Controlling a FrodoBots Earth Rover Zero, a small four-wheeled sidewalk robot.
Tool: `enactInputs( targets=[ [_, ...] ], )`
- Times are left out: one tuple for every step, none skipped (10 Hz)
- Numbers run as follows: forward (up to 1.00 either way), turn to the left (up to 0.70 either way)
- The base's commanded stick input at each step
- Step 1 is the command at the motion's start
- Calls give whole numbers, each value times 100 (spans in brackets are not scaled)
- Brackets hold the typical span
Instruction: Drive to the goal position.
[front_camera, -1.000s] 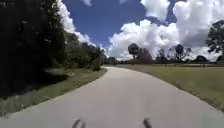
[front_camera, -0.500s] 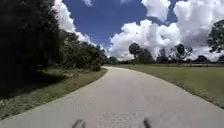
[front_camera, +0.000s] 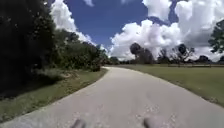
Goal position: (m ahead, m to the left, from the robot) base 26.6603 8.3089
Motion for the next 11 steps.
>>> enactInputs(
  targets=[
    [70, 2],
    [70, 2],
    [70, 2],
    [70, 2],
    [70, 2],
    [70, 2],
    [70, 2],
    [70, 2],
    [70, 2],
    [70, 2],
    [70, 2]
  ],
)
